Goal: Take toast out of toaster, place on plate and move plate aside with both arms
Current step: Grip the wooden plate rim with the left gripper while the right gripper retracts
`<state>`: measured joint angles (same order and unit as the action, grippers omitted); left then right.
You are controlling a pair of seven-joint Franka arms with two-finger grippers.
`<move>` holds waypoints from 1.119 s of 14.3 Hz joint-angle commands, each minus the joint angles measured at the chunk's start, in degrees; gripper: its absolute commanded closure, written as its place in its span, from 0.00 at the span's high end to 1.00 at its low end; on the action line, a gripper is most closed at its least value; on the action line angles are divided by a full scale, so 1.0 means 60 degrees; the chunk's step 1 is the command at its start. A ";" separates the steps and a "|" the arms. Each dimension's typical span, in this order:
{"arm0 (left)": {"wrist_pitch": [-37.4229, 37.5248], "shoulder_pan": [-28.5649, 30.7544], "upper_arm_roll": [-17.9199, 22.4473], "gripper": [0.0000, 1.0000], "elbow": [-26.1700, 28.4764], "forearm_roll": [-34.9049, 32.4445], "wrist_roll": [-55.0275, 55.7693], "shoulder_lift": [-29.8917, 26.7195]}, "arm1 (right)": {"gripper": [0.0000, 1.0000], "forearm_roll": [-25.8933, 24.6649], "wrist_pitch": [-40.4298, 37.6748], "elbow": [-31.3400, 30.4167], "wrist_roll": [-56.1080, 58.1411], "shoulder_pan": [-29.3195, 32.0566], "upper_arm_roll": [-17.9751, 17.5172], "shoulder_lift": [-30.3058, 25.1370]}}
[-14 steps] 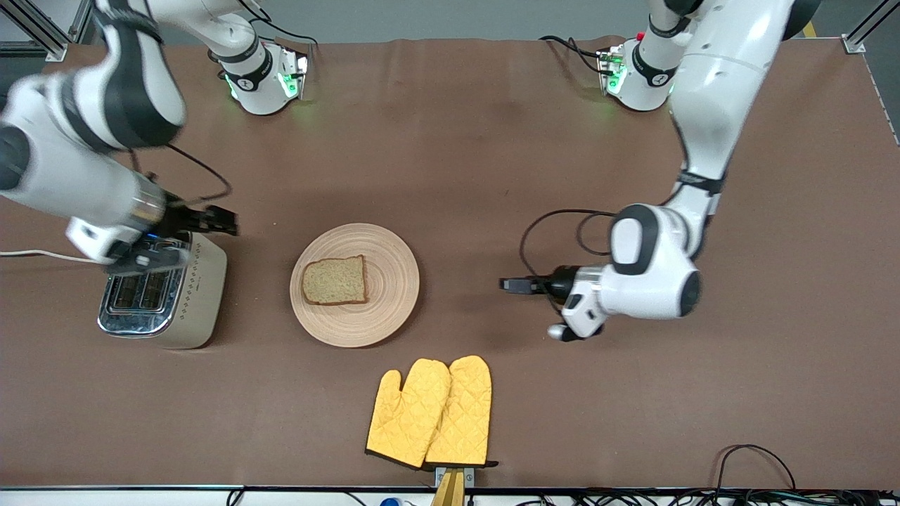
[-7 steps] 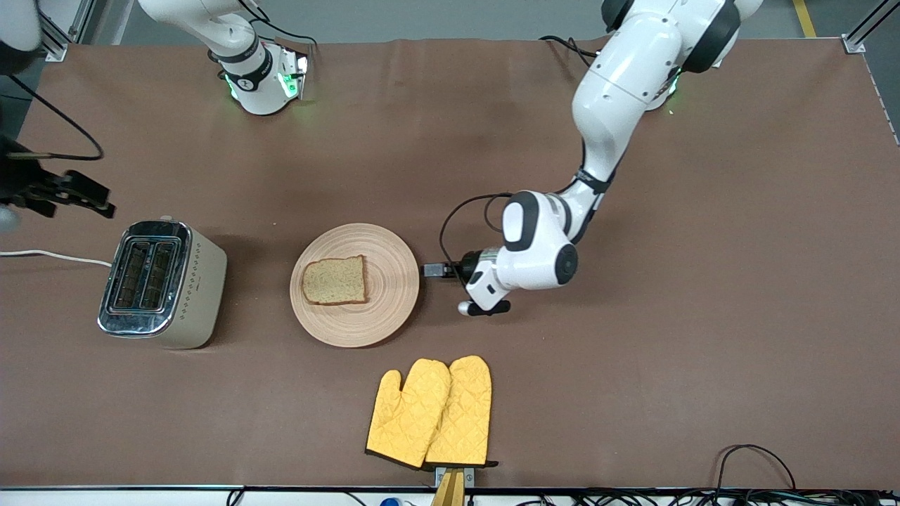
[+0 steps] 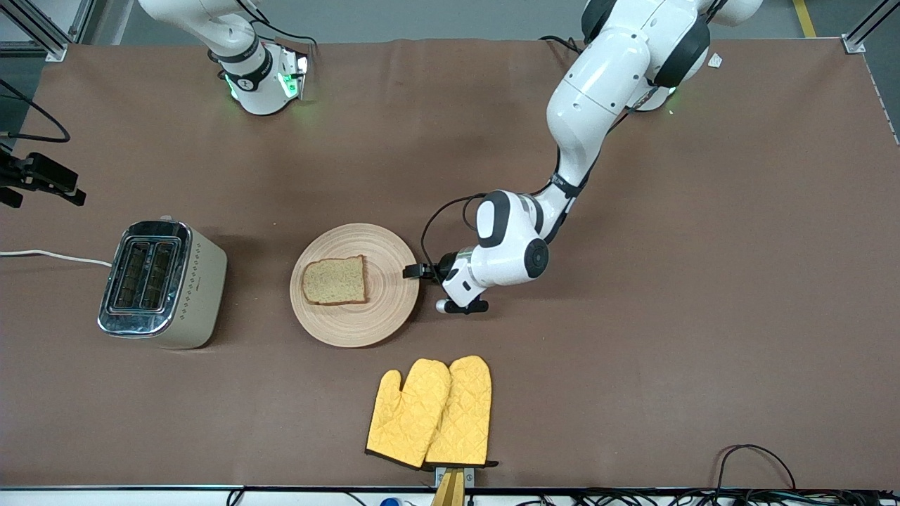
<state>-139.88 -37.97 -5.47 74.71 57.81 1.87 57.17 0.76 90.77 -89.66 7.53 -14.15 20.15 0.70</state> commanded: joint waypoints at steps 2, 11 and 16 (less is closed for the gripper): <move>-0.0211 -0.0073 -0.0099 0.27 -0.0439 0.0179 -0.0559 0.0243 | 1.00 -0.0112 -0.0230 0.0222 0.0209 -0.0073 -0.0034 0.0132; 0.0152 0.0568 -0.0202 0.00 -0.0455 0.0077 -0.0604 -0.0531 | 1.00 -0.0171 -0.0699 0.0207 0.0151 0.2812 -0.3183 0.0118; 0.3723 0.2984 -0.0289 0.00 -0.0411 -0.0538 -0.2153 -0.1616 | 1.00 -0.0186 -0.0685 0.0586 0.0093 0.2900 -0.3168 0.0147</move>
<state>-124.28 -25.94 -5.77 70.55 54.93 -6.81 51.44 0.66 87.47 -88.78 8.26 1.64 2.36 0.97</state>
